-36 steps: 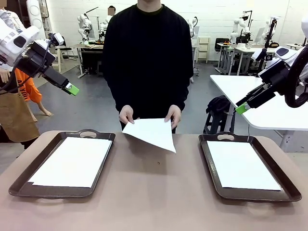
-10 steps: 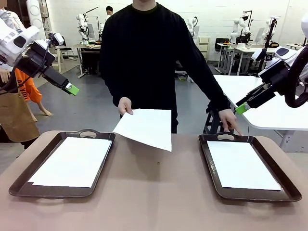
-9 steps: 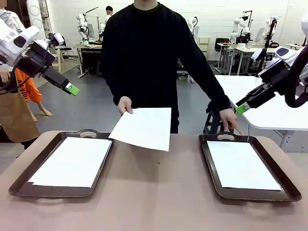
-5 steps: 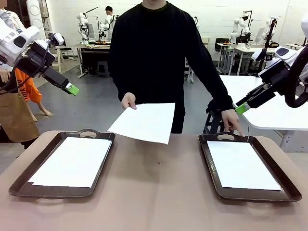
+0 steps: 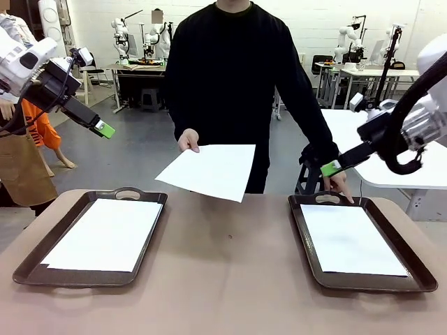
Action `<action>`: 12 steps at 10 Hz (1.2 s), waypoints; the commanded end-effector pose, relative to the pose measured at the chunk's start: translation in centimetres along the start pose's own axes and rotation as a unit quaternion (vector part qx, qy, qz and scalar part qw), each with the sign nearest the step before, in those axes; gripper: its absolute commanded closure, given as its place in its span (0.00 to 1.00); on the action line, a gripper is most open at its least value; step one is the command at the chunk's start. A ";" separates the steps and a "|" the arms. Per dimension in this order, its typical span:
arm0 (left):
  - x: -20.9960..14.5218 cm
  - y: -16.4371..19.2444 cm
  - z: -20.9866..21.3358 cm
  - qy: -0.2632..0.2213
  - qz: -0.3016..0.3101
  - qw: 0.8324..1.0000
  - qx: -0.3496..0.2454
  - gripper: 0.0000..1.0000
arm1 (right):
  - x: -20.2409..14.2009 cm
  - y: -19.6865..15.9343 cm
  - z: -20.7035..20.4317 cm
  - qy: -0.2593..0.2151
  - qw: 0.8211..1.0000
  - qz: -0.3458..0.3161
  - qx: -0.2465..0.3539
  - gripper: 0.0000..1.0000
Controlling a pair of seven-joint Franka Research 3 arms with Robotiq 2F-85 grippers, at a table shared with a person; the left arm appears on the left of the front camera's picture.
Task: Sort the A4 documents.
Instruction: Receive the A4 Paper.
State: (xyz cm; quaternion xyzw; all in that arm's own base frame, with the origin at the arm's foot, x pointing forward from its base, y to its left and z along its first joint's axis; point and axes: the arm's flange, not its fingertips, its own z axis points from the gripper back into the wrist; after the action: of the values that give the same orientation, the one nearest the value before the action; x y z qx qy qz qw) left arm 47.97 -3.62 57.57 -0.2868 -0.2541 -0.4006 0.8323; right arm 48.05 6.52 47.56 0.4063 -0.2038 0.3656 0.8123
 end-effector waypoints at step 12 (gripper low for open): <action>0.0 0.0 0.0 0.000 0.000 1.000 -0.001 0.00 | 1.7 -3.2 -15.2 -0.171 0.926 -0.277 0.190 0.00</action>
State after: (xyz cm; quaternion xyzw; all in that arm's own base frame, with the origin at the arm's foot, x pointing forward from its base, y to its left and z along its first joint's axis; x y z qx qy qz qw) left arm 47.97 -3.64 57.56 -0.2868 -0.2539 -0.4007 0.8323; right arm 51.29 17.19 38.38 0.6451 -0.1350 0.0899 0.7467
